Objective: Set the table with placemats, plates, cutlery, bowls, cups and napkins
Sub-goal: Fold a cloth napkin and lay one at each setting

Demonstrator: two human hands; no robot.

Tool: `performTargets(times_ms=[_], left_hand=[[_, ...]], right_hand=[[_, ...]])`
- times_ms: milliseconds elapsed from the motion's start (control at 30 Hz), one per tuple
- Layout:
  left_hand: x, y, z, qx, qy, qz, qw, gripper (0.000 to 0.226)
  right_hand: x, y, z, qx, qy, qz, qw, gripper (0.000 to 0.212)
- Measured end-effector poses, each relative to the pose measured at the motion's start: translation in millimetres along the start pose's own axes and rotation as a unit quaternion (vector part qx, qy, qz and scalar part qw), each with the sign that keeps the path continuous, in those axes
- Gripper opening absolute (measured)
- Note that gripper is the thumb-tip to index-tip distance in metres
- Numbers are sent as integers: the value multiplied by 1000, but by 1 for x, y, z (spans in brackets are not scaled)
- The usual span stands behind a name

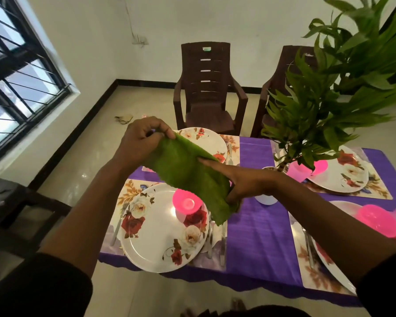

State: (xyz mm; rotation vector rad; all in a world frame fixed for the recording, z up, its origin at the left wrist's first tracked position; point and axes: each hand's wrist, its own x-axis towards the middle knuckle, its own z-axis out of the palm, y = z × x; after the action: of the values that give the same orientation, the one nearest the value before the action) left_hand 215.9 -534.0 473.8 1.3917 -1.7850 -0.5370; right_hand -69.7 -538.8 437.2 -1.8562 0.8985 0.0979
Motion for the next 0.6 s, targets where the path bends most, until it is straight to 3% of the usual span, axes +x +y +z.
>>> performTargets(times_ms=[333,467,600], left_hand=[[-25,14,41,34,-159,57,985,19],[-34,22,70,62,-168,76,981,20],[-42,25,92,67,-169,95,979,28]], right_hand=[[5,1,-15,246,91,21,965,110],[10,-7,-19,221,122,40,967,92],[12,-12,-16,111,163,68,978,75]])
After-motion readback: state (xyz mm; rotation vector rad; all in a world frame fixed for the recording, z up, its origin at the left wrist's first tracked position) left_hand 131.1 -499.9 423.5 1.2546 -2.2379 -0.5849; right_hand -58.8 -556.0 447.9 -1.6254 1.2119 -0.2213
